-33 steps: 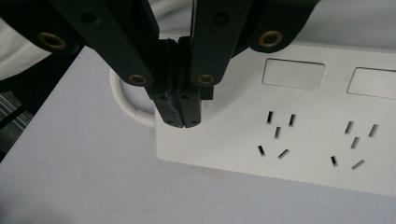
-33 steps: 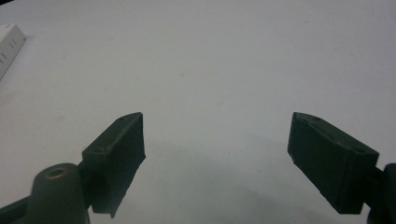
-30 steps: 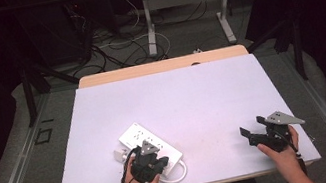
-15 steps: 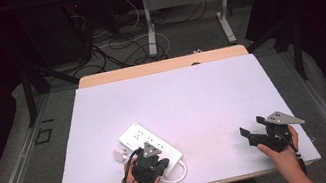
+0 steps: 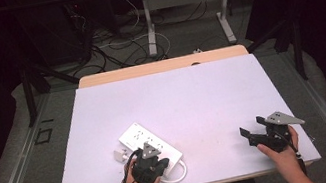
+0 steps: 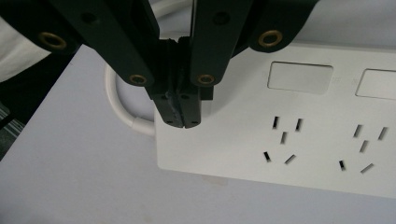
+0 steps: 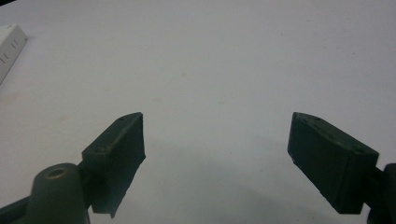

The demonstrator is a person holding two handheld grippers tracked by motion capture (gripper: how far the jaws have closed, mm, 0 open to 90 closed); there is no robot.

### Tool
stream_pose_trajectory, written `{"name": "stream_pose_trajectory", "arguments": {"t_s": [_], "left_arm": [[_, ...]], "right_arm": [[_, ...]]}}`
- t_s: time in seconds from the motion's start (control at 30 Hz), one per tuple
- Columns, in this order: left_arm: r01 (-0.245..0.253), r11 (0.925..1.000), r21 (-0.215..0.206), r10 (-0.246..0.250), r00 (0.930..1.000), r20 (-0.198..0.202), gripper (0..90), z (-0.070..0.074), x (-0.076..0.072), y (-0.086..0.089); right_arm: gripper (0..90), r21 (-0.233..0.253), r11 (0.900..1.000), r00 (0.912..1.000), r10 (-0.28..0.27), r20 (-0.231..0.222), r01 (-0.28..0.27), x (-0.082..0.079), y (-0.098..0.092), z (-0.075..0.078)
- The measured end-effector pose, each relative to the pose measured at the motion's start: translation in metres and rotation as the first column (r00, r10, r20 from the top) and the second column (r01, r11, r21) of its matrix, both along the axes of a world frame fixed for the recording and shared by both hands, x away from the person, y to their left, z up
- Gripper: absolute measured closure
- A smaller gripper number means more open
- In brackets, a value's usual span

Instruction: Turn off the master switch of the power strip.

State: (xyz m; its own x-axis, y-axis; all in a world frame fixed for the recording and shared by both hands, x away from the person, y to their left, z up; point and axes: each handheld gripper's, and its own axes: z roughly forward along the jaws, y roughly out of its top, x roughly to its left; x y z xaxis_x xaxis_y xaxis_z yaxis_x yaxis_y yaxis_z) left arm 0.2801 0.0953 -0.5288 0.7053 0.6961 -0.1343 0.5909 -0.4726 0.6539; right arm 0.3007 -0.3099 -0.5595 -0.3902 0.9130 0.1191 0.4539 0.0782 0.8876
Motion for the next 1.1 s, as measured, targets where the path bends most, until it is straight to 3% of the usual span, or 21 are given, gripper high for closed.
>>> {"name": "stream_pose_trajectory", "arguments": {"t_s": [0.03,0.33,0.57,1.1], "left_arm": [[-0.002,0.9999,-0.014,0.002,1.0,0.008,90.0,-0.0003,-0.0001,0.0001],[-0.01,0.9999,-0.006,0.01,0.9999,0.013,90.0,0.0004,0.0004,0.0037],[-0.015,0.9998,-0.016,0.015,0.9999,0.0,90.0,0.0008,-0.0011,0.0012],[-0.017,0.9989,-0.044,0.018,0.9997,0.016,90.0,0.0056,-0.0017,0.0038]], "right_arm": [[18.0,0.0,1.0,1.0,0.0,0.001,0.0,0.0002,-0.0001,0.0],[17.9,-0.001,1.0,0.9999,0.006,0.014,-0.006,0.003,0.0026,-0.001],[18.0,0.0,1.0,0.9998,0.014,0.012,-0.014,0.0027,0.0012,-0.0007],[18.0,-0.007,1.0,0.9999,0.009,-0.006,-0.009,0.0014,0.0017,-0.0003]]}}
